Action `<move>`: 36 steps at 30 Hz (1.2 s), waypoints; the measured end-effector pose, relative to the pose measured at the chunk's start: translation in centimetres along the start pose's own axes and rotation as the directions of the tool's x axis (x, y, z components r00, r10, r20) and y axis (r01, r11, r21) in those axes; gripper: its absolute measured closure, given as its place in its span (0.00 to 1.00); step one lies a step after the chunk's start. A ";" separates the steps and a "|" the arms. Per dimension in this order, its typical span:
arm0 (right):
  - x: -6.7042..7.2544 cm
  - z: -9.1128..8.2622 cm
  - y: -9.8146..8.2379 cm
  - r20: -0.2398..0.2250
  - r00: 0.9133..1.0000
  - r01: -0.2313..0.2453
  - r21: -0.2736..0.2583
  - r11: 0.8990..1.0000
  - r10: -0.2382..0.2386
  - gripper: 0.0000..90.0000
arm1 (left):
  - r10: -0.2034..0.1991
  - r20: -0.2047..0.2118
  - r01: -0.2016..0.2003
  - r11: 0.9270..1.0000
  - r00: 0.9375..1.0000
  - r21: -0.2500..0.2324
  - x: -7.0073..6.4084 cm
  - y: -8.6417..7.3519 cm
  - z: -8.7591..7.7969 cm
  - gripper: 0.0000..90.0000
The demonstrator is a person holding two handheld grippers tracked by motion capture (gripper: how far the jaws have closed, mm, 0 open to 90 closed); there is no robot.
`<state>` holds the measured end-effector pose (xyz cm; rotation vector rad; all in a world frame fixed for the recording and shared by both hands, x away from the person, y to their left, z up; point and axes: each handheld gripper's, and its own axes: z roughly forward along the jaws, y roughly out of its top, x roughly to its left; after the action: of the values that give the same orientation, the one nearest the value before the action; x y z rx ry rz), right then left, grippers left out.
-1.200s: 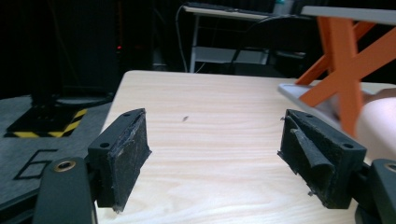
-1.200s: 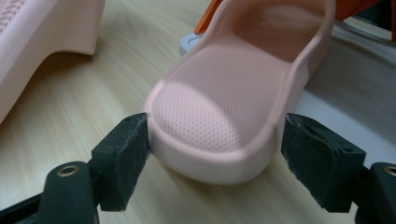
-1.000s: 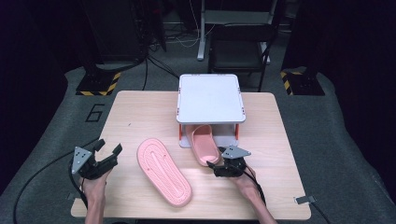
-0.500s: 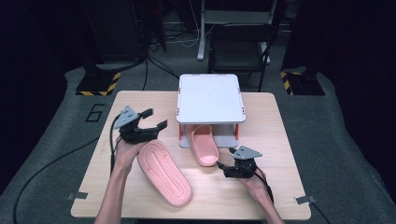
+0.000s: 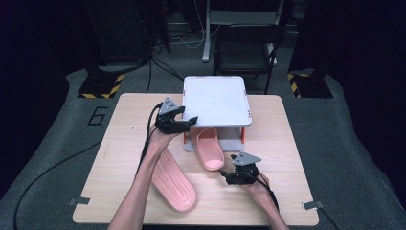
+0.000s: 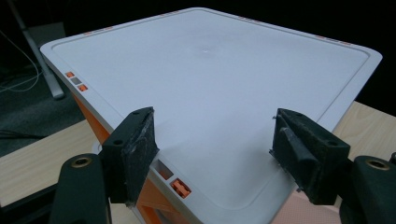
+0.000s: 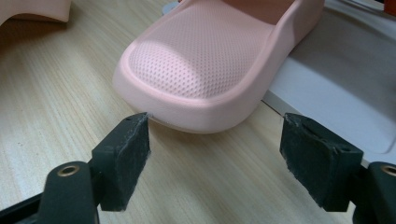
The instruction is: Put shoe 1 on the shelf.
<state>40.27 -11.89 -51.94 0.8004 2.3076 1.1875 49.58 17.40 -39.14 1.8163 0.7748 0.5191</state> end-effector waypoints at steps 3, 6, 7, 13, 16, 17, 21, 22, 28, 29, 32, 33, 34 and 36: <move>0.1 0.2 0.0 -0.004 1.000 -0.007 -0.008 1.000 0.007 0.26 | 0.016 -0.009 -0.016 1.000 1.000 0.003 0.0 0.0 0.1 0.34; 0.1 0.4 0.2 0.002 1.000 -0.009 0.004 1.000 0.009 0.26 | 0.033 -0.012 -0.033 0.999 0.999 0.007 -0.1 0.0 0.1 0.34; 0.1 0.7 0.3 0.006 1.000 -0.021 0.000 1.000 0.021 0.26 | 0.039 -0.018 -0.039 0.999 0.999 0.006 -0.1 0.0 0.1 0.34; 0.1 2.2 0.9 0.021 0.999 -0.046 -0.013 0.999 0.046 0.26 | 0.041 -0.025 -0.040 0.999 0.999 0.012 -0.3 0.0 0.1 0.34; 0.1 3.4 1.6 0.041 0.999 -0.035 -0.019 0.999 0.035 0.27 | 0.040 -0.026 -0.040 0.999 0.999 0.019 -0.4 0.0 0.1 0.34; 0.1 3.7 1.9 0.046 0.998 -0.034 -0.011 0.999 0.034 0.27 | 0.039 -0.028 -0.039 0.999 0.999 0.015 -0.4 0.0 0.1 0.34; 0.1 5.1 3.1 0.069 0.998 -0.015 0.011 1.000 0.014 0.28 | 0.038 -0.031 -0.038 0.999 0.999 0.012 -0.3 0.0 0.2 0.34; 0.0 5.4 3.4 0.072 0.997 -0.008 0.016 1.000 0.006 0.29 | 0.038 -0.031 -0.038 0.999 0.999 0.012 -0.3 0.0 0.2 0.34; -0.2 6.8 4.3 0.089 0.996 -0.019 0.018 1.000 0.017 0.31 | 0.038 -0.030 -0.037 0.999 0.999 0.011 -0.3 0.0 0.2 0.34; -0.3 6.9 4.2 0.091 0.995 -0.032 0.009 0.999 0.031 0.32 | 0.038 -0.031 -0.037 0.999 0.999 0.011 -0.3 0.0 0.2 0.34; -0.4 7.3 4.3 0.084 0.995 -0.056 -0.002 0.998 0.056 0.32 | 0.039 -0.030 -0.039 0.999 0.999 0.015 -0.4 0.1 0.2 0.34; -0.5 7.4 4.3 0.085 0.995 -0.046 0.000 0.999 0.046 0.32 | 0.038 -0.031 -0.038 0.999 0.999 0.012 -0.4 0.0 0.2 0.34; -0.6 7.5 4.4 0.086 0.996 -0.036 0.011 0.999 0.035 0.32 | 0.037 -0.031 -0.036 0.999 0.999 0.012 -0.3 0.1 0.2 0.34; -0.7 7.6 4.6 0.084 0.996 -0.038 0.018 0.999 0.037 0.32 | 0.037 -0.033 -0.037 0.999 0.999 0.014 -0.4 0.1 0.2 0.34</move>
<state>46.70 -5.71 -52.20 0.8868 2.2491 1.1273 49.44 16.99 -39.15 1.8415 0.7700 0.5710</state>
